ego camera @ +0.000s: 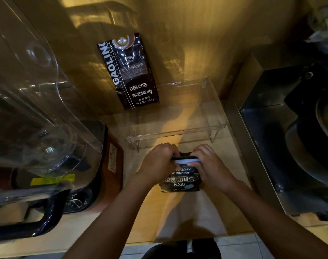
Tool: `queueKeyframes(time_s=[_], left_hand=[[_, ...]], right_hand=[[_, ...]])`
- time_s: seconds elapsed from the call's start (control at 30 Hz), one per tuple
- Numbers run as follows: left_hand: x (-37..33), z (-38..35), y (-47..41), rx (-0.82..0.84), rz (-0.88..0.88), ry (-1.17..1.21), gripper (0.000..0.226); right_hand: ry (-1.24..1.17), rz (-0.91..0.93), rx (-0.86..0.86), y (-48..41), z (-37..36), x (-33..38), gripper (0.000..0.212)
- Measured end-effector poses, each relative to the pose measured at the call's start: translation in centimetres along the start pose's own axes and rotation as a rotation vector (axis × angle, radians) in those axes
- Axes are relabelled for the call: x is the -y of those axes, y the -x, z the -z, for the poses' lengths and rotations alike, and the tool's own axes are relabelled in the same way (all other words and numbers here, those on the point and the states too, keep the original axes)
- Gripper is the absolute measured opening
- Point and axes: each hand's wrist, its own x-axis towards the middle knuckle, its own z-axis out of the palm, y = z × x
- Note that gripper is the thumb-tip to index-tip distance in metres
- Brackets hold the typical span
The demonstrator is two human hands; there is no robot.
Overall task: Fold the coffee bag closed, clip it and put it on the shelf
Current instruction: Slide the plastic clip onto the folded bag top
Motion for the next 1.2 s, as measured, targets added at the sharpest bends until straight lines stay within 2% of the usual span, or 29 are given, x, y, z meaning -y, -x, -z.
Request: queueKeyframes(time_s=[0.17,0.57,0.73,0.87,1.2], left_hand=[[-0.5,-0.2,0.2,-0.063,-0.016,-0.042,0.019],[-0.6,-0.8,0.9,-0.092,-0.051,-0.012,0.014],[0.5,-0.3,1.2,-0.06,0.016,0.026,0.025],[1.7,0.0,1.9,-0.067,0.053,0.073,0.021],[2.0,-0.3,1.8,-0.188,0.09,0.104,0.023]], right_hand=[[0.009,0.002,0.009,-0.1,0.4,-0.2,0.019],[0.02,0.1,0.115,-0.6,0.9,0.4,0.015],[0.009,0.098,0.083,-0.4,0.7,0.8,0.013],[0.014,0.077,0.06,-0.3,0.7,0.5,0.014],[0.093,0.083,0.088,-0.8,1.0,0.7,0.021]])
